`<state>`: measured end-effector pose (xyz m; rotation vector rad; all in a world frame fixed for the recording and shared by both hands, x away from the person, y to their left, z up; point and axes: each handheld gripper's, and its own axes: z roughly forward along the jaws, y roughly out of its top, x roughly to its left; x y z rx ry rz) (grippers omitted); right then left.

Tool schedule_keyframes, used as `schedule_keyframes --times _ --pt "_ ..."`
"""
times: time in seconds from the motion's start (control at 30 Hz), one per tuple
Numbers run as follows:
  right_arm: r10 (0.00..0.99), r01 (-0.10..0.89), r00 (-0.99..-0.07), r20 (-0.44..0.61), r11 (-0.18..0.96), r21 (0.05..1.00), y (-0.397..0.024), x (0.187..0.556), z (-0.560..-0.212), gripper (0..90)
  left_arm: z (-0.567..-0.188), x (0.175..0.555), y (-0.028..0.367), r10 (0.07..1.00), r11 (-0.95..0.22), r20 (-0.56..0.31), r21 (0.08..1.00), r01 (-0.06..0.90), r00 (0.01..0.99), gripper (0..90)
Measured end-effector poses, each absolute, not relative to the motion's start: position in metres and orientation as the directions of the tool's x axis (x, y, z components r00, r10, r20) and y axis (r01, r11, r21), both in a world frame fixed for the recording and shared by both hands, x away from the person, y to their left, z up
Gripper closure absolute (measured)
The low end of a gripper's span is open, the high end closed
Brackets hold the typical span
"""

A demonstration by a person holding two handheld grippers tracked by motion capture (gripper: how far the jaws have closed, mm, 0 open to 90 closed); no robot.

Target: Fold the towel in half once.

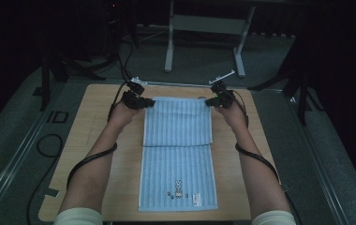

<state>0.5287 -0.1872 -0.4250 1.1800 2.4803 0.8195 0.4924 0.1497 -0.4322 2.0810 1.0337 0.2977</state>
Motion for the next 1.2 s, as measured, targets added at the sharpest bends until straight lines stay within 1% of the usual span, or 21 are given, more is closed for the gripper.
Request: schedule_keyframes --times 0.17,0.27,0.3,0.4,0.47,0.57,0.6,0.63,0.67,0.7,0.83,0.93,1.0,1.13,1.17,1.2 --pt "0.765 0.566 -0.644 -0.022 0.495 0.659 -0.187 0.521 -0.387 83.8 -0.395 0.485 0.158 0.751 -0.354 -0.106 0.768 0.534 0.651 83.5" --pt "0.753 0.529 -0.658 -0.035 0.494 0.69 -0.187 0.514 -0.366 83.8 -0.38 0.476 0.164 0.746 -0.349 -0.1 0.784 0.514 0.658 83.5" --pt "0.752 0.521 -0.658 -0.037 0.49 0.698 -0.187 0.51 -0.361 83.8 -0.376 0.472 0.166 0.746 -0.356 -0.085 0.788 0.503 0.66 83.6" --pt "0.744 0.486 -0.665 -0.063 0.496 0.719 -0.186 0.495 -0.351 83.8 -0.37 0.457 0.169 0.725 -0.354 -0.096 0.798 0.488 0.682 83.5" --pt "0.731 0.471 -0.679 -0.062 0.498 0.728 -0.186 0.483 -0.351 83.8 -0.371 0.446 0.171 0.698 -0.354 -0.119 0.799 0.486 0.706 83.5" --pt "0.711 0.439 -0.699 -0.079 0.514 0.738 -0.189 0.46 -0.356 83.7 -0.377 0.423 0.176 0.661 -0.356 -0.135 0.81 0.467 0.738 83.4" --pt "0.705 0.425 -0.702 -0.101 0.529 0.735 -0.19 0.452 -0.359 83.6 -0.38 0.417 0.176 0.656 -0.359 -0.133 0.811 0.462 0.743 83.4" --pt "0.705 0.425 -0.702 -0.101 0.529 0.735 -0.19 0.452 -0.359 83.6 -0.38 0.417 0.176 0.656 -0.359 -0.133 0.811 0.462 0.743 83.3" --pt "0.703 0.419 -0.704 -0.104 0.529 0.738 -0.192 0.446 -0.361 83.7 -0.386 0.4 0.177 0.632 -0.387 -0.123 0.806 0.449 0.765 83.3" --pt "0.683 0.402 -0.724 -0.1 0.536 0.742 -0.196 0.428 -0.369 83.7 -0.389 0.392 0.177 0.625 -0.395 -0.121 0.803 0.446 0.771 83.3" --pt "0.65 0.381 -0.753 -0.099 0.554 0.741 -0.202 0.396 -0.387 83.7 -0.403 0.362 0.176 0.595 -0.387 -0.145 0.81 0.44 0.79 83.3" --pt "0.639 0.386 -0.766 -0.069 0.543 0.746 -0.209 0.374 -0.403 83.7 -0.42 0.342 0.175 0.579 -0.374 -0.175 0.81 0.451 0.796 83.3" --pt "0.623 0.397 -0.781 -0.052 0.558 0.729 -0.212 0.361 -0.416 83.6 -0.434 0.328 0.173 0.583 -0.372 -0.186 0.804 0.464 0.791 83.3" --pt "0.607 0.432 -0.794 0.013 0.55 0.714 -0.22 0.338 -0.441 83.5 -0.466 0.305 0.167 0.594 -0.403 -0.209 0.759 0.512 0.777 83.2" --pt "0.599 0.44 -0.8 0.024 0.56 0.702 -0.221 0.333 -0.447 83.5 -0.473 0.3 0.165 0.604 -0.421 -0.194 0.746 0.516 0.773 83.2" --pt "0.597 0.446 -0.801 0.032 0.561 0.697 -0.222 0.329 -0.454 83.5 -0.481 0.295 0.163 0.602 -0.426 -0.204 0.736 0.526 0.772 83.1"
